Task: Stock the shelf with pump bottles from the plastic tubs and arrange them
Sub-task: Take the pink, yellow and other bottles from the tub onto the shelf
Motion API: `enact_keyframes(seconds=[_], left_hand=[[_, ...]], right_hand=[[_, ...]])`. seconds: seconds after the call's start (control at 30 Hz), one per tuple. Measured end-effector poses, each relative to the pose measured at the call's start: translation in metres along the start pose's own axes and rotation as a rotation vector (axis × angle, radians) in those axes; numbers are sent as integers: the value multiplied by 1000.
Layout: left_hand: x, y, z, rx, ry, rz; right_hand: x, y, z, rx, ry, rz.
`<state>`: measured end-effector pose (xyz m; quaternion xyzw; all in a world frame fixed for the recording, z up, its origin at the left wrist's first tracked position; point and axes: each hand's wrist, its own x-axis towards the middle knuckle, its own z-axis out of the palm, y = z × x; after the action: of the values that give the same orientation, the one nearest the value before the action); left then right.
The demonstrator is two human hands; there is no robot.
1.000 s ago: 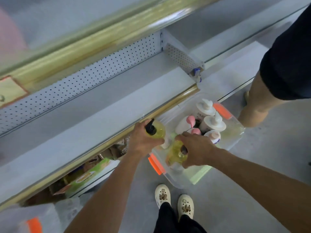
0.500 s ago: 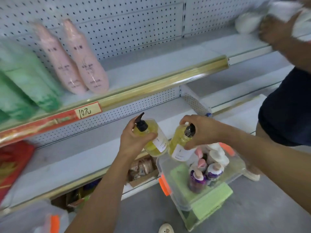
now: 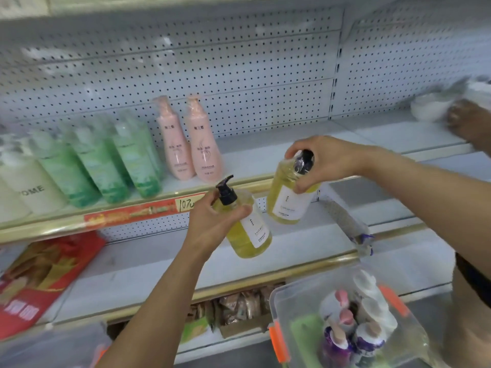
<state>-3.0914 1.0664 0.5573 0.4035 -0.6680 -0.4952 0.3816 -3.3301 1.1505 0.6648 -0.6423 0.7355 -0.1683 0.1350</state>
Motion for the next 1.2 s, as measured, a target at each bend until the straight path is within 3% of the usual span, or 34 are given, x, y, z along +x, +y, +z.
enact_keyframes(seconds=[0.3, 0.77, 1.2], left_hand=[[41, 12, -24, 15, 39, 33], [84, 8, -35, -14, 62, -45], [94, 5, -43, -45, 34, -76]], right_hand=[[98, -39, -34, -57, 80, -99], [210, -40, 3, -188, -80, -60], [237, -36, 20, 32, -49, -97]])
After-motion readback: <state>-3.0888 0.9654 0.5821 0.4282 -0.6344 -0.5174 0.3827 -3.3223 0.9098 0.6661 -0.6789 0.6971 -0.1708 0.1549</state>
